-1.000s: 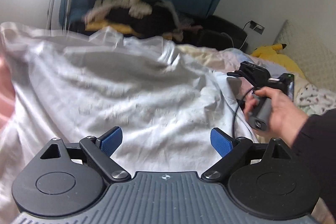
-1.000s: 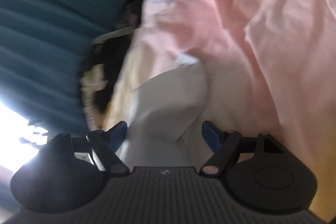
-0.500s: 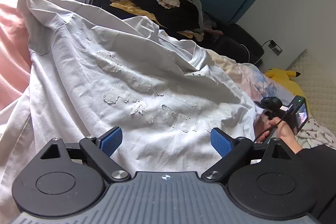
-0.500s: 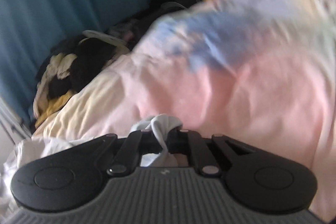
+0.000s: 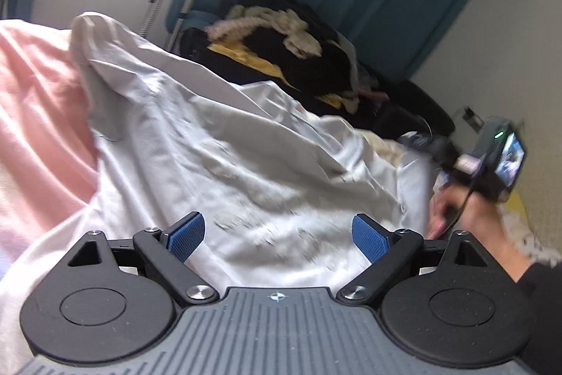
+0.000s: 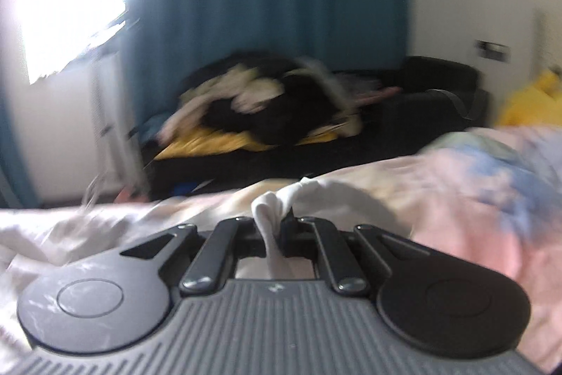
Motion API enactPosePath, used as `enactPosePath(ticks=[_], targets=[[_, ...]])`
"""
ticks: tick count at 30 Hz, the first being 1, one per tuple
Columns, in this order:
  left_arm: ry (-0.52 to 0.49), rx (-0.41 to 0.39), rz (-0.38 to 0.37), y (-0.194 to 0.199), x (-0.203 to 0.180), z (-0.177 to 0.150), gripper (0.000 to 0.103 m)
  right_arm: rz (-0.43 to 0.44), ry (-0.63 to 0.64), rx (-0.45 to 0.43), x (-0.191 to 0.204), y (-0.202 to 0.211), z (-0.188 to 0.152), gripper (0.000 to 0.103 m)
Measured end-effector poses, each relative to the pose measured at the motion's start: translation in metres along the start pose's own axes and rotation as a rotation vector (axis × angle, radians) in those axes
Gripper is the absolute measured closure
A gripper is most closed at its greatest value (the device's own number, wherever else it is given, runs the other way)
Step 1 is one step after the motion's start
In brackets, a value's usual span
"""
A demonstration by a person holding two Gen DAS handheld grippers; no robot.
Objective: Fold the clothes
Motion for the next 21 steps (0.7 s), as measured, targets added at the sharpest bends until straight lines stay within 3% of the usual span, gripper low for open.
enactPosePath(ticks=[4,7,8,10,11,12,18,21], targets=[[0.04,-0.015,0.03,0.0,0.018,0.006,0.01,0.044,0.104,0.137,0.059,-0.032,-0.043,0.097],[0.052,-0.017,0.041,0.0,0.027,0.009,0.01,0.027,0.15,0.202,0.082,-0.041,-0.066,0.093],[0.056,-0.018,0.041,0.001,0.029,0.01,0.01,0.016,0.152,0.207,0.084,-0.04,-0.068,0.085],[0.061,-0.027,0.03,0.002,0.028,0.013,0.01,0.008,0.154,0.202,0.085,-0.031,-0.062,0.06],[0.054,-0.036,0.029,0.002,0.027,0.014,0.01,0.017,0.16,0.188,0.084,-0.021,-0.056,0.042],[0.047,-0.042,0.031,0.003,0.026,0.015,0.01,0.033,0.167,0.169,0.084,-0.011,-0.051,0.032],[-0.008,-0.04,0.021,0.003,0.014,0.009,0.01,0.135,0.127,0.109,0.073,0.088,-0.038,0.031],[-0.051,-0.032,0.007,0.005,0.004,0.002,0.01,0.123,0.078,0.075,0.059,0.155,-0.044,0.031]])
Point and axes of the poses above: each gripper's, at about its wrist camera, not at the fingertips, and y roughly against the way its jaws point, x to its left, z to its top, the point moved 9 cm from there along -y, roughly the way its jaws point, and after that the axes turned 6 degrees about z, right-handed, at the moved point
